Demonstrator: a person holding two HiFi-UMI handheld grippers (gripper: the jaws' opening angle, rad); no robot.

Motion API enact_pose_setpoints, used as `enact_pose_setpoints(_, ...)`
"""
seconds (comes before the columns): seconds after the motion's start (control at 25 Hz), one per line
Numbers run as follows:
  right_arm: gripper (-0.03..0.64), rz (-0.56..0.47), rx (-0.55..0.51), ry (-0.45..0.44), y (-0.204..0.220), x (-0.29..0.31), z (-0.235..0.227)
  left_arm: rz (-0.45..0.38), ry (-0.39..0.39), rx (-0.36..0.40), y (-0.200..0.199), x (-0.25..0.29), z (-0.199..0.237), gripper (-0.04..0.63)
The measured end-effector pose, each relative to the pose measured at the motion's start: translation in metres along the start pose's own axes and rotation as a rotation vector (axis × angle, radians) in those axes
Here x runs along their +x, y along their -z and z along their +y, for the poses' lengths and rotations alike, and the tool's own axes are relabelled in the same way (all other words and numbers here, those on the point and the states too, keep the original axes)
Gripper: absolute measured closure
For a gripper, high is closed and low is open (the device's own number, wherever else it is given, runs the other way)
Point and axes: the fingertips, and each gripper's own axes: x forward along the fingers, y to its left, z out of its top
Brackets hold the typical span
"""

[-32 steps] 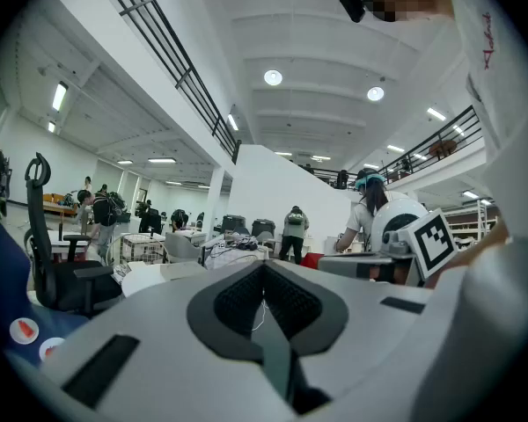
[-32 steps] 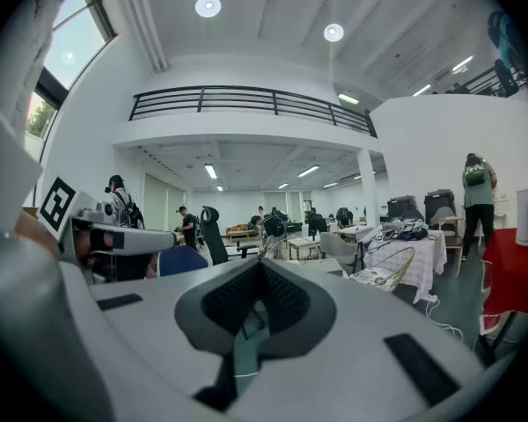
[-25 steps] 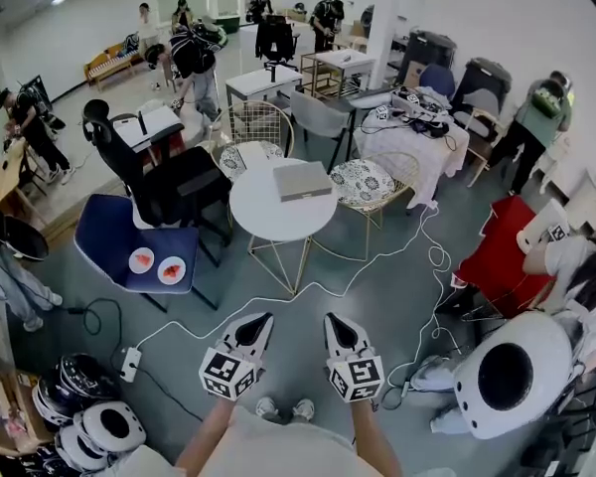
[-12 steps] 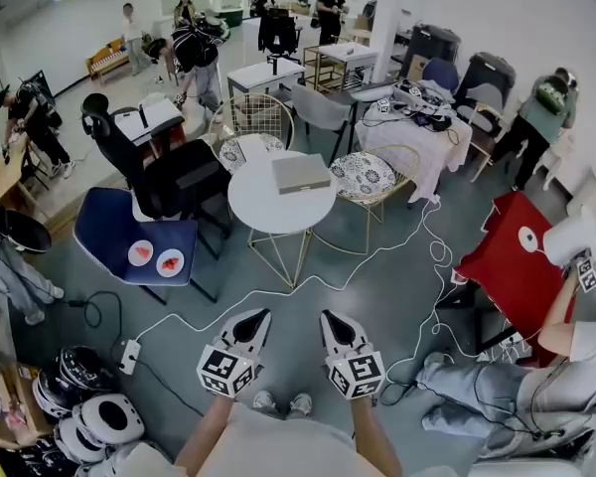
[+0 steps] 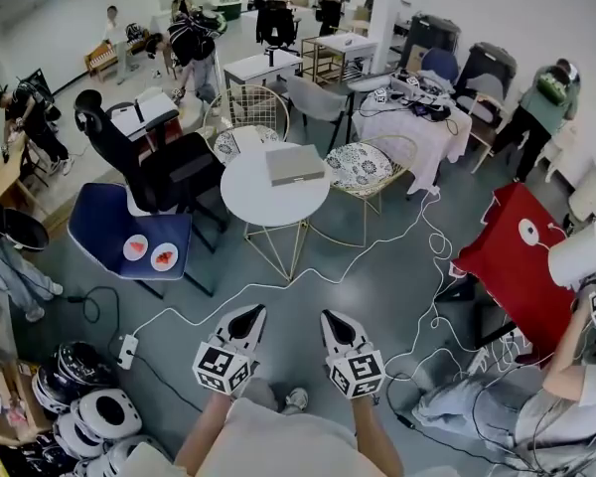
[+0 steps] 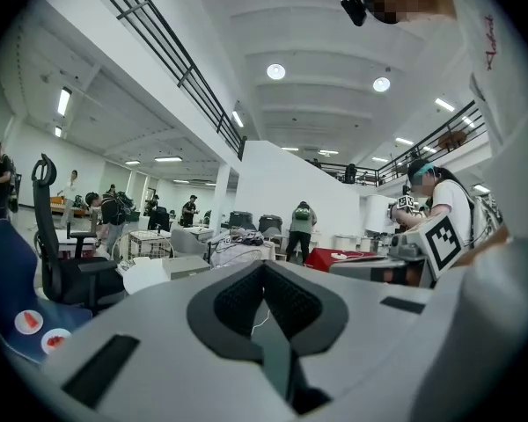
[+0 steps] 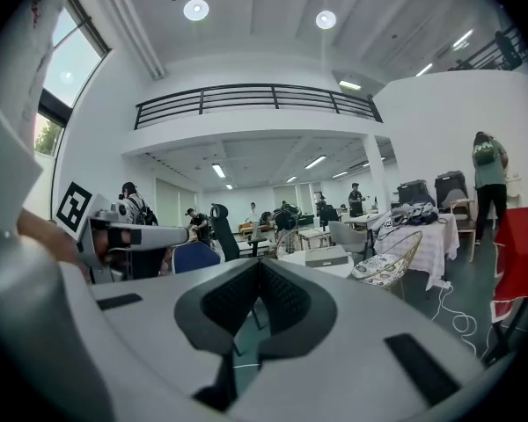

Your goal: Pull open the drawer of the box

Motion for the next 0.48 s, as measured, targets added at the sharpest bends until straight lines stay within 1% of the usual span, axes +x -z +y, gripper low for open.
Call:
enact_pose_setpoints(0.28,0.601,0.020,-0.016,-0.026,0.006,0.005,-0.012,0.006,-0.001,-0.009,0.007,0.019,0.003,0.583)
enact_pose_setpoints(0.48,0.601,0.034,-0.023,-0.033,0.006,0.016,-0.020,0.034,0.009,-0.016,0.015,0.031,0.009,0.583)
